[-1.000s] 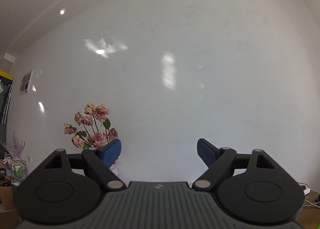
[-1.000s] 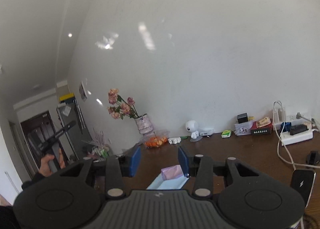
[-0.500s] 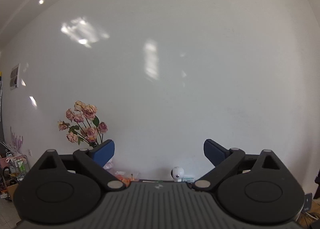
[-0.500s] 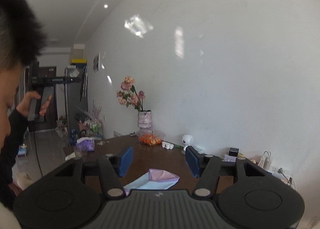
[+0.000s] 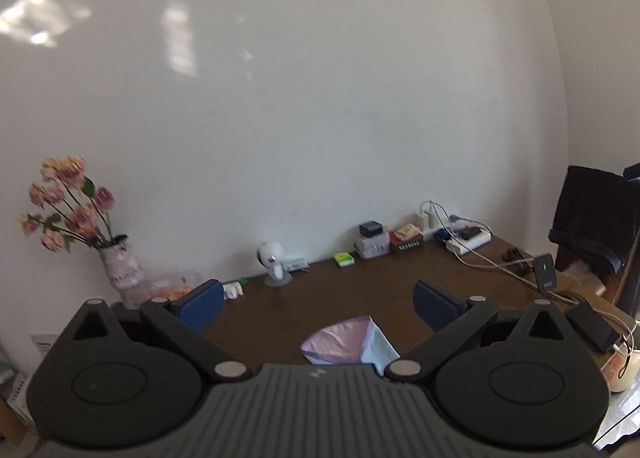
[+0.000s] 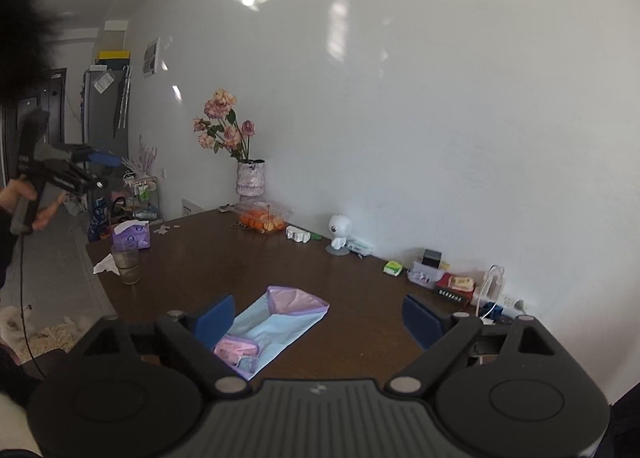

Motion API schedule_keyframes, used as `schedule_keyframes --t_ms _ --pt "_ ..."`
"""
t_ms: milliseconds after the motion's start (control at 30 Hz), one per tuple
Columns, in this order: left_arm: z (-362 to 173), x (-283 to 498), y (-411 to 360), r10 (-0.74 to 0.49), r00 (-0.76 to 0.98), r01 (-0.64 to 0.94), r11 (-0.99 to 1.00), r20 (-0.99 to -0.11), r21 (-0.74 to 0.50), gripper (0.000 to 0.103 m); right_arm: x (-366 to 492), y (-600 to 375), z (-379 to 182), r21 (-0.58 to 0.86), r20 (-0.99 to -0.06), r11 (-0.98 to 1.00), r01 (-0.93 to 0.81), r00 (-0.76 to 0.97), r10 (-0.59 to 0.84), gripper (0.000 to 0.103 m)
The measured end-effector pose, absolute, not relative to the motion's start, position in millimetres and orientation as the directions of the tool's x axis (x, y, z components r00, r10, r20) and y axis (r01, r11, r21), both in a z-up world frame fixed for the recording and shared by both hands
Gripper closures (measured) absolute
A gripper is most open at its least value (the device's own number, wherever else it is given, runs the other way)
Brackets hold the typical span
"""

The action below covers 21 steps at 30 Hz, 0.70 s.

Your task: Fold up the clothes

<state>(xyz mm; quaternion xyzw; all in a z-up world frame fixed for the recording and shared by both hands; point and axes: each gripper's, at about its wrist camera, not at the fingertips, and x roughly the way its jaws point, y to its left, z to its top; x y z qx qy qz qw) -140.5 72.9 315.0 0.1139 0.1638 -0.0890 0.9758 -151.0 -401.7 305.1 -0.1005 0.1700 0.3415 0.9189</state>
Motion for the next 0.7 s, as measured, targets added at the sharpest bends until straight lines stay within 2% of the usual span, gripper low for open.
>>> schedule_keyframes --t_ms 133,233,300,400,467,600,700 --pt "186.0 -137.4 57.6 -0.146 0.923 0.253 0.927 -0.356 0.276 0.001 -149.2 -360.3 226.5 -0.114 -0.382 0.717 -0.688 0.697 0.607 0.012" --pt "116.9 -152.0 45.2 -0.221 0.920 0.308 0.918 -0.322 0.251 0.001 -146.8 -337.5 164.0 -0.038 -0.331 0.700 -0.713 0.670 0.664 0.012" --pt "83.8 -154.8 31.3 -0.272 0.884 0.371 0.903 -0.380 0.218 0.001 -140.5 -317.8 124.7 -0.006 -0.363 0.653 -0.757 0.610 0.705 0.013" --pt "49.0 -156.0 16.1 -0.359 0.820 0.485 0.849 -0.446 0.208 0.001 -137.6 -277.0 79.4 -0.131 -0.423 0.603 -0.787 0.594 0.684 0.014" --pt "32.8 -153.5 14.2 -0.370 0.801 0.518 0.822 -0.471 0.236 0.001 -137.0 -255.5 58.3 -0.200 -0.457 0.533 -0.822 0.559 0.691 0.015" --pt "23.4 -135.1 36.7 -0.397 0.764 0.517 0.848 -0.508 0.115 0.003 -120.3 -232.1 36.6 -0.159 -0.495 0.474 -0.866 0.485 0.721 0.018" --pt "22.2 -120.3 50.6 -0.430 0.731 0.527 0.849 -0.530 0.039 0.017 -97.8 -217.9 28.4 -0.126 -0.524 0.443 -0.887 0.439 0.730 0.021"
